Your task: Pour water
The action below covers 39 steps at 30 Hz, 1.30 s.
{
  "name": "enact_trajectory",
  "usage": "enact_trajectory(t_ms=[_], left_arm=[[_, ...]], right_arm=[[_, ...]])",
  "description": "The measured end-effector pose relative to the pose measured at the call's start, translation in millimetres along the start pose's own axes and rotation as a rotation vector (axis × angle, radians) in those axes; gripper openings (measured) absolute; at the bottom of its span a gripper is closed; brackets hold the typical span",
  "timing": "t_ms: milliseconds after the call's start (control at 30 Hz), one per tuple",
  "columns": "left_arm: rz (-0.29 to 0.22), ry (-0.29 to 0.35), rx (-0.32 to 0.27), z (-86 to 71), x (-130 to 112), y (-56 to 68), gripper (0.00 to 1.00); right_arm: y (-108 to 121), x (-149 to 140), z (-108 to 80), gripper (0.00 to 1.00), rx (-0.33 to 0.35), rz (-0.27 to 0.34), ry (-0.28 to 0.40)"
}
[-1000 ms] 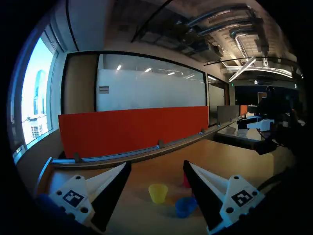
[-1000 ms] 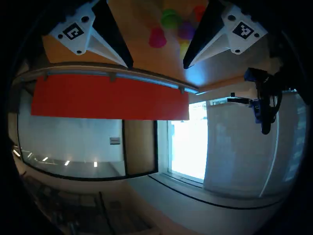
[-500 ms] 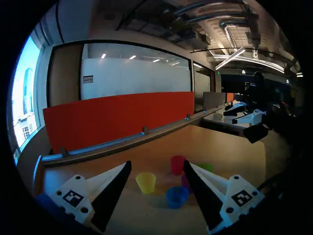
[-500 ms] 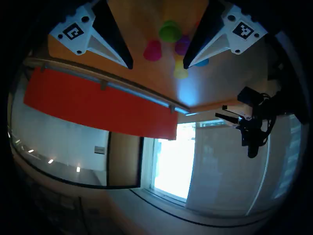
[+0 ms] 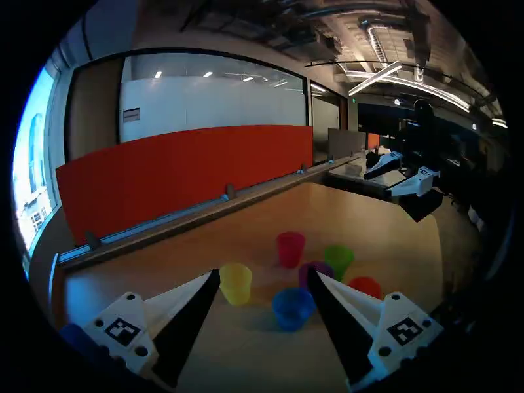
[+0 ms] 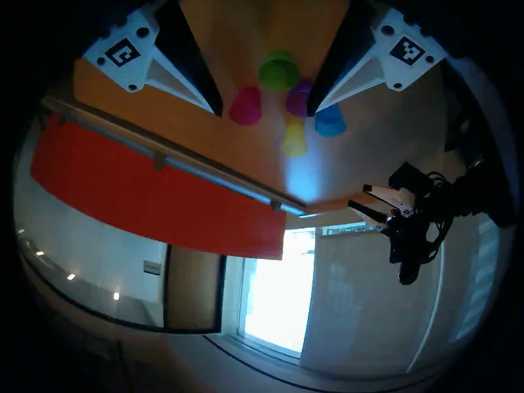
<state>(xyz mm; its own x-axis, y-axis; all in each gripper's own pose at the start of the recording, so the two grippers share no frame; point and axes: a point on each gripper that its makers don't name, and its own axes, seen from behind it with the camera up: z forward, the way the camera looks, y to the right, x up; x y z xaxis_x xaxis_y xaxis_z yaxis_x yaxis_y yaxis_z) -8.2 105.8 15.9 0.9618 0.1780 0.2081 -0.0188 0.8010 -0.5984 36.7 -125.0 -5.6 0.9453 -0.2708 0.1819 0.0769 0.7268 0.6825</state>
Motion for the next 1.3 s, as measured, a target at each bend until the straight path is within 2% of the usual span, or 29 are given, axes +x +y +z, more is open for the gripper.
enact_trajectory(t_ms=[633, 1033, 1300], left_arm=[[0.042, -0.164, -0.095, 40.6, -72, 22.0, 0.98], [0.057, -0.238, -0.148, 58.1, -115, 33.0, 0.99], [0.059, -0.262, -0.177, 69.6, -129, 38.6, 0.98]], right_arm=[[0, -72, 35.6, 0.99, 0.040, 0.022, -0.119], [-7, -114, 54.6, 0.99, 0.061, 0.012, -0.186], [-11, -132, 66.5, 0.99, 0.075, 0.014, -0.216]])
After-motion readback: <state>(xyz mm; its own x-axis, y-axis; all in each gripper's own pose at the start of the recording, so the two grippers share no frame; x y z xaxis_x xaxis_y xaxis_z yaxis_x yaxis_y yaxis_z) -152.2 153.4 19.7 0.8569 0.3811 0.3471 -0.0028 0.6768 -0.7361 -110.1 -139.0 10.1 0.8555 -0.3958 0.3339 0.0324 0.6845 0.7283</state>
